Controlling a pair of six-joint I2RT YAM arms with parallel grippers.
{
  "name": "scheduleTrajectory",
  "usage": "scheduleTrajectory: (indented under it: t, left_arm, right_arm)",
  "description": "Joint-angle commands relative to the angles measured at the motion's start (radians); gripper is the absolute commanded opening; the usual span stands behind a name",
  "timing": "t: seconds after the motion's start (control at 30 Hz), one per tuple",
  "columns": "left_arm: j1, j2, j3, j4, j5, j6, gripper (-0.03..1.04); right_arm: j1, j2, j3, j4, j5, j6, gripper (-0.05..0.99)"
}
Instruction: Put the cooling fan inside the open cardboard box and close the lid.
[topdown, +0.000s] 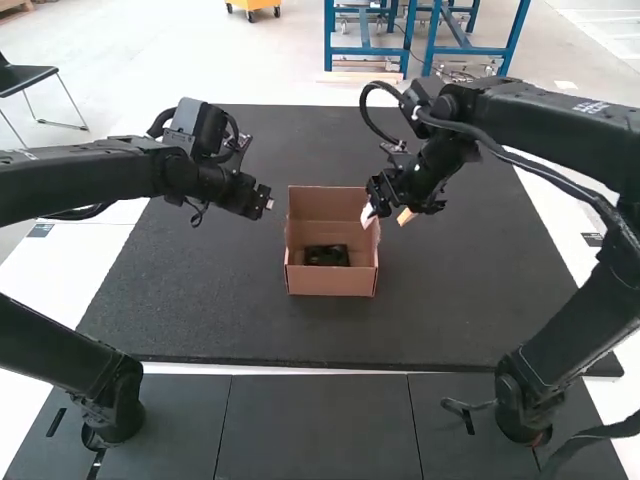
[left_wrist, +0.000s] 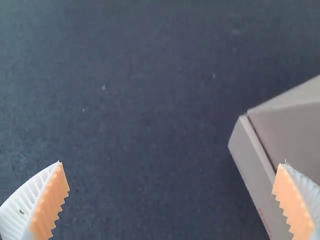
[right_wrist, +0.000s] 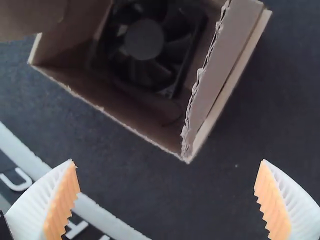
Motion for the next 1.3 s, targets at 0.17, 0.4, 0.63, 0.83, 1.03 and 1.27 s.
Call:
scheduleTrajectory:
  t: [0.17, 0.4, 0.63, 0.83, 1.03, 1.27]
  left_arm:
    - [0.003, 0.043, 0.113, 0.023, -0.023, 0.011, 0.96]
    - [0.0, 0.116, 0.208, 0.021, -0.023, 0.011, 0.96]
    - [-0.04, 0.164, 0.274, 0.009, -0.024, 0.011, 0.96]
    - [-0.074, 0.188, 0.3, -0.007, -0.024, 0.013, 0.96]
    - [-0.094, 0.195, 0.291, -0.062, -0.012, 0.014, 0.96]
    - [-0.094, 0.195, 0.265, -0.123, 0.02, 0.014, 0.96]
  right_arm:
    - [0.0, -0.241, -0.115, 0.139, 0.13, 0.057, 0.79]
    - [-0.013, -0.396, -0.192, 0.19, 0.165, 0.062, 0.79]
    - [-0.033, -0.504, -0.235, 0.13, 0.162, 0.067, 0.81]
    - [-0.036, -0.577, -0.266, 0.09, 0.159, 0.085, 0.82]
    - [-0.036, -0.602, -0.266, 0.061, 0.156, 0.094, 0.82]
    - [-0.036, -0.602, -0.252, 0.046, 0.133, 0.096, 0.84]
